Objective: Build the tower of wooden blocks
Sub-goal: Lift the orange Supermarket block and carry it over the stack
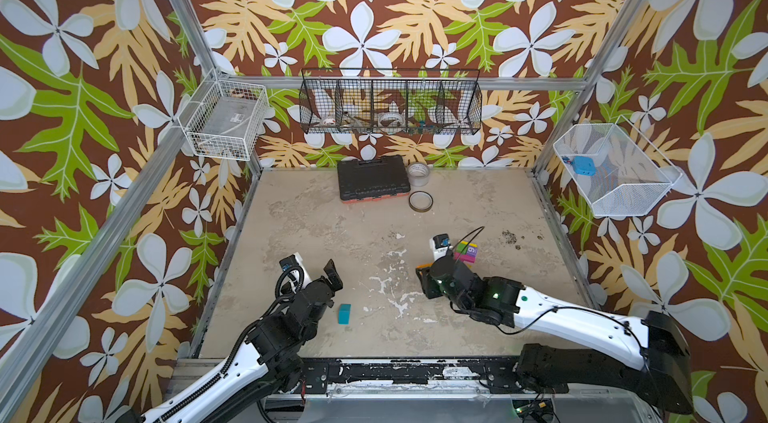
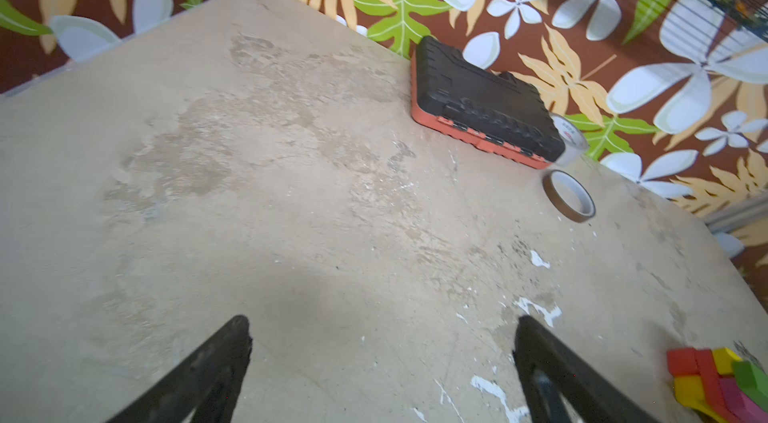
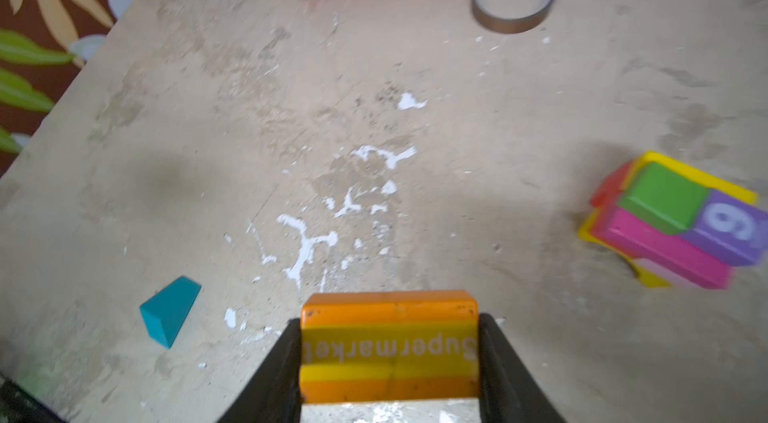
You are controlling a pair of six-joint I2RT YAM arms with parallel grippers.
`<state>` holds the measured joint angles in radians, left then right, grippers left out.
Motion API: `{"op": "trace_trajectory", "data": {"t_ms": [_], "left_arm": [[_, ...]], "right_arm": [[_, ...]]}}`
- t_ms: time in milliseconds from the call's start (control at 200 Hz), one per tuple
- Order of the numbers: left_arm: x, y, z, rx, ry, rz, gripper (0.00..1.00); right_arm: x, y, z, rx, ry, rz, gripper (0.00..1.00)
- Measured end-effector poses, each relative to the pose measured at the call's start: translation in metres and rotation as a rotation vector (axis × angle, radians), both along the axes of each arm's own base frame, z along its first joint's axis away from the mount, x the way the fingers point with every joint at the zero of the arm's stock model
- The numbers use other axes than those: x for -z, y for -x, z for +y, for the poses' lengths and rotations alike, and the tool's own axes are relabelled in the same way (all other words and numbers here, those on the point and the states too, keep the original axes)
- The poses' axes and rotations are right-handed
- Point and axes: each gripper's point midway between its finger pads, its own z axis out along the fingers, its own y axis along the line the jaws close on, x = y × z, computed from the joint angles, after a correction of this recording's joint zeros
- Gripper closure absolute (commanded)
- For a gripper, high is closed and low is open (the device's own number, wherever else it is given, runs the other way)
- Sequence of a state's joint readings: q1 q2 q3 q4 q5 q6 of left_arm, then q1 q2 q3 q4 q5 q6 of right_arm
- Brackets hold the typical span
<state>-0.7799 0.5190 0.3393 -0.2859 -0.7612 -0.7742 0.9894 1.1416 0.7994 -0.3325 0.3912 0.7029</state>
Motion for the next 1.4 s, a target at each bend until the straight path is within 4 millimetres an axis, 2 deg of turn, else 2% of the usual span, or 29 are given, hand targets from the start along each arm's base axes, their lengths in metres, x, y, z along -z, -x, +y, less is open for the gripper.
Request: {"op": "trace_trajectory", "data": {"t_ms": [205,361,426,611,687,832,1082,1398], "left_arm": [[0.006,-0.002,-0.041,0.228,0.019,-0.007,0.02],[0.002,-0.002,-0.054,0.305,0.048,-0.011,0.02],[0.003,-0.006,-0.052,0.309,0.074,-0.009,0.03],[0.018,-0.023,-0.016,0.249,0.189,0.020,0.04],[0.022,-0.023,-0.012,0.260,0.241,0.026,0.03],[0.021,-0.020,-0.023,0.333,0.282,0.037,0.02],[0.008,-0.017,-0.021,0.335,0.286,-0.016,0.01],[0.016,-0.017,-0.020,0.324,0.282,0.014,0.01]], "right_arm": [[-0.009,-0.031,-0.067,0.200,0.035,0.014,0.68],[-0.014,-0.048,-0.104,0.292,0.056,0.029,0.68],[-0.014,-0.054,-0.117,0.324,0.056,0.039,0.70],[-0.006,-0.064,-0.146,0.387,0.059,0.085,0.72],[-0.003,-0.067,-0.156,0.409,0.055,0.105,0.73],[0.005,-0.070,-0.168,0.436,0.065,0.139,0.74],[0.018,-0.070,-0.169,0.442,0.071,0.184,0.69],[0.039,-0.076,-0.160,0.445,0.050,0.240,0.66]]}}
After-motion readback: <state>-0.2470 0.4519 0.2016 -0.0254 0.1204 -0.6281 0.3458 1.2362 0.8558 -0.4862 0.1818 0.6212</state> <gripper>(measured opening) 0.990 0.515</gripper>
